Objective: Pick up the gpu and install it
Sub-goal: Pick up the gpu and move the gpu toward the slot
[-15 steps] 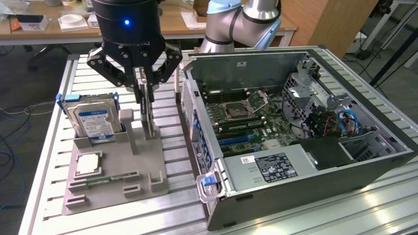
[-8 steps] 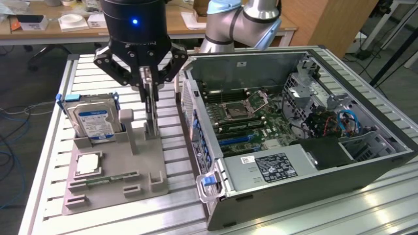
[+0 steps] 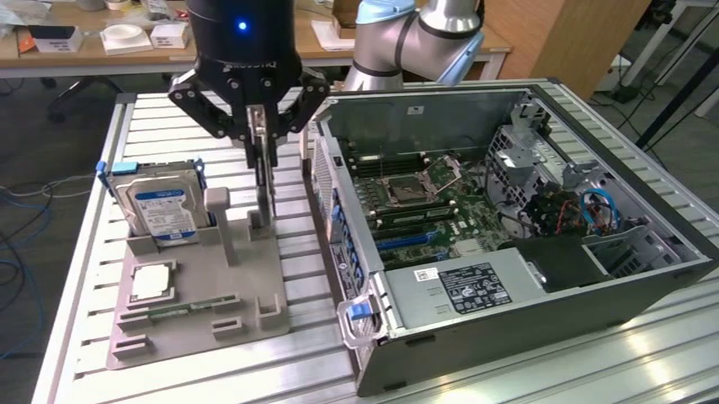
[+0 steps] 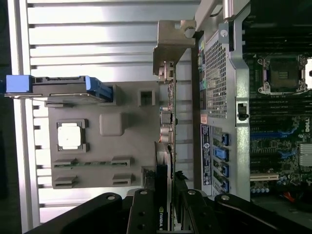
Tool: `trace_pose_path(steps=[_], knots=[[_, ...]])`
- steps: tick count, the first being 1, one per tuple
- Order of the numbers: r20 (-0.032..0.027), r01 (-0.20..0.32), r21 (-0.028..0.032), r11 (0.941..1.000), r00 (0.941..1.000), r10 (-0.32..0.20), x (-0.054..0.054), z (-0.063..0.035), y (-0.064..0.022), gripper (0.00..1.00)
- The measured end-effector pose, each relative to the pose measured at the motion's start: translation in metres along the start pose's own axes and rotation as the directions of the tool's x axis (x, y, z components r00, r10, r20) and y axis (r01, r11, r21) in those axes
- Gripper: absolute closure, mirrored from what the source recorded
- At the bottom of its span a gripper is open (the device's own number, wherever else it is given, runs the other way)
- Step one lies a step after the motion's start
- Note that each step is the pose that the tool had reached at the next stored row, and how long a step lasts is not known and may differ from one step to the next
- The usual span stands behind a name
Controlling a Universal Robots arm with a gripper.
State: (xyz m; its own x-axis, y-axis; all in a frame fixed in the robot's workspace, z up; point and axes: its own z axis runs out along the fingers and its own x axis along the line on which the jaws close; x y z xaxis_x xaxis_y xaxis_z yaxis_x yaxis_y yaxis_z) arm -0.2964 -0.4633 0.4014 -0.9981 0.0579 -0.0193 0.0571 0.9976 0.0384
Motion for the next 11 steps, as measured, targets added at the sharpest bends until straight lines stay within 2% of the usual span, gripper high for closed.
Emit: trace_pose_path(steps=[8, 11], knots=[[-0.0135, -0.004, 0.0008, 1.0000, 0.9999, 0.004, -0.0084, -0.0087, 0.0024, 0.74], [-0.0142, -0.004, 0.0010, 1.0000, 0.9999, 0.004, -0.0084, -0.0087, 0.0024, 0.74]])
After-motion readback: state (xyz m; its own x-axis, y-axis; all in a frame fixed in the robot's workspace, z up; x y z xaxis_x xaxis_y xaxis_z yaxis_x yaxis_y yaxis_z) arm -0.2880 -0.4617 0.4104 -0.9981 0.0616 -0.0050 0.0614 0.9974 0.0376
